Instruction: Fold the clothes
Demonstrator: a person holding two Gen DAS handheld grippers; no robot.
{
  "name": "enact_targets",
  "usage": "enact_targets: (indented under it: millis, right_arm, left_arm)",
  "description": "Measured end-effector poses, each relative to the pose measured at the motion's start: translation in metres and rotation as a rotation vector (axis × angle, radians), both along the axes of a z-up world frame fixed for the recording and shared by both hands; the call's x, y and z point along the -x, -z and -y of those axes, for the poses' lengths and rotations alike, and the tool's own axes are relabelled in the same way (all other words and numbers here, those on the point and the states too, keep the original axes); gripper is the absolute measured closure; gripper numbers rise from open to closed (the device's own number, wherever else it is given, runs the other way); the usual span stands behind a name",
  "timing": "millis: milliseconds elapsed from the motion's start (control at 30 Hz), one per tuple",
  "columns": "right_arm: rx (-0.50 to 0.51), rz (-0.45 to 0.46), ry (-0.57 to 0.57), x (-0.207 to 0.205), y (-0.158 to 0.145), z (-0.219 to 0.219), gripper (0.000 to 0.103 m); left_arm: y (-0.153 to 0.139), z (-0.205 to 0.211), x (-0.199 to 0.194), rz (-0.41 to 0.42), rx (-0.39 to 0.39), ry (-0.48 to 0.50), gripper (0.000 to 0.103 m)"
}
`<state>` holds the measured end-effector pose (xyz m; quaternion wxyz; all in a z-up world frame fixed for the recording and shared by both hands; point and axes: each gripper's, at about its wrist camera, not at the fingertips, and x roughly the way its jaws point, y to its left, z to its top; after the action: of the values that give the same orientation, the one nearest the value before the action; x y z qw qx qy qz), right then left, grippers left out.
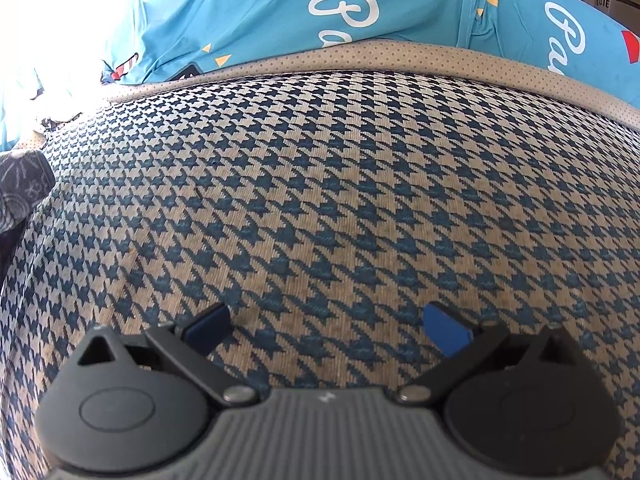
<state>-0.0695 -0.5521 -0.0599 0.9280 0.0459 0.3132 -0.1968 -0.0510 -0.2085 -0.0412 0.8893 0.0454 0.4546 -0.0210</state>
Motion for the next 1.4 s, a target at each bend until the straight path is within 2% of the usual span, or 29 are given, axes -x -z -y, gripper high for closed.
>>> enact_targets:
  millis: [1400]
  right_arm:
    - [0.001, 0.002, 0.002, 0.0, 0.001, -0.001, 0.0]
  left_arm:
    - [-0.002, 0.011, 0.015, 0.03, -0.015, 0.037, 0.0]
